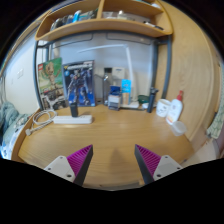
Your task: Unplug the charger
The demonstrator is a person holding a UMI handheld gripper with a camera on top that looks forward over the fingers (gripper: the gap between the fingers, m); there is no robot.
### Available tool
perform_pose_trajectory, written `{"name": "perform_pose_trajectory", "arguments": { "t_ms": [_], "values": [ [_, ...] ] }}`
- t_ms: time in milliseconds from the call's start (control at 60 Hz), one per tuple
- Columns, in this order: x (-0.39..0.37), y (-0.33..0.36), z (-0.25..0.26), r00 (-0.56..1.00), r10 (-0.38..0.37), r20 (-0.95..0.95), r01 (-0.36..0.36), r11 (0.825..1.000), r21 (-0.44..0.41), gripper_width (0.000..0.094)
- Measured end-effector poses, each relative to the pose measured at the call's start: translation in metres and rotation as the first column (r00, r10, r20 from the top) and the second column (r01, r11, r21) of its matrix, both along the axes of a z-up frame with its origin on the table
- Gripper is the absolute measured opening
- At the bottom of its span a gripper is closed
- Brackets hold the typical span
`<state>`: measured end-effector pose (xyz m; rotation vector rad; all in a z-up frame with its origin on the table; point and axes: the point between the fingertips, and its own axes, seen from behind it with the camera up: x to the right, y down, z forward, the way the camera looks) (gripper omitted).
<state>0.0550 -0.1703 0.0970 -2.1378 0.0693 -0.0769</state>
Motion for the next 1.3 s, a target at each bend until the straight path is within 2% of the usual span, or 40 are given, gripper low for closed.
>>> {"name": "perform_pose_trajectory", "arguments": {
  "t_ms": [183, 350, 483, 583, 600, 700, 733, 767, 783, 867, 917, 950, 1000, 1033, 1067, 1100, 1150, 1183, 1250, 1300],
  "values": [
    [-0.084, 0.072, -0.036, 0.995, 0.091, -0.032, -0.092, 0.996, -0.014, 0.0863],
    [-0.134, 0.157, -0.048, 0.994, 0.105, -0.018, -0.105, 0.994, 0.016, 0.087],
    [-0.165, 0.222, -0.055, 0.994, 0.111, -0.023, -0.11, 0.993, 0.043, 0.0825],
    [-0.178, 0.258, -0.053, 0.994, 0.111, -0.024, -0.108, 0.991, 0.083, 0.0735],
    [-0.18, 0.262, -0.053, 0.993, 0.114, -0.021, -0.112, 0.99, 0.086, 0.0628],
    [-0.187, 0.282, -0.064, 0.993, 0.119, -0.018, -0.117, 0.991, 0.07, 0.0389],
    [-0.186, 0.285, -0.068, 0.993, 0.113, -0.018, -0.112, 0.992, 0.054, 0.0379],
    [-0.181, 0.288, -0.068, 0.996, 0.093, -0.019, -0.092, 0.994, 0.053, 0.0296],
    [-0.178, 0.289, -0.067, 0.996, 0.084, -0.017, -0.083, 0.995, 0.057, 0.0211],
    [-0.179, 0.288, -0.066, 0.995, 0.083, -0.064, -0.082, 0.997, 0.012, 0.0148],
    [-0.176, 0.294, -0.037, 0.993, 0.082, -0.083, -0.08, 0.996, 0.027, 0.0134],
    [-0.168, 0.307, 0.01, 0.993, 0.083, -0.079, -0.074, 0.992, 0.105, 0.0133],
    [-0.152, 0.32, 0.096, 0.994, 0.078, -0.075, -0.058, 0.968, 0.242, 0.0132],
    [-0.142, 0.323, 0.143, 0.993, 0.09, -0.078, -0.062, 0.951, 0.302, 0.0132],
    [-0.129, 0.329, 0.179, 0.994, 0.089, -0.067, -0.062, 0.941, 0.334, 0.0131],
    [-0.111, 0.324, 0.199, 0.996, 0.083, -0.045, -0.062, 0.938, 0.342, 0.0131],
    [-0.084, 0.32, 0.215, 0.998, 0.066, -0.011, -0.058, 0.944, 0.326, 0.0131],
    [-0.068, 0.318, 0.211, 0.998, 0.058, -0.004, -0.054, 0.955, 0.29, 0.0129],
    [-0.037, 0.311, 0.174, 0.999, 0.051, 0.004, -0.051, 0.984, 0.173, 0.0129],
    [-0.015, 0.303, 0.138, 0.999, 0.045, -0.005, -0.045, 0.998, 0.051, 0.013]
  ]
}}
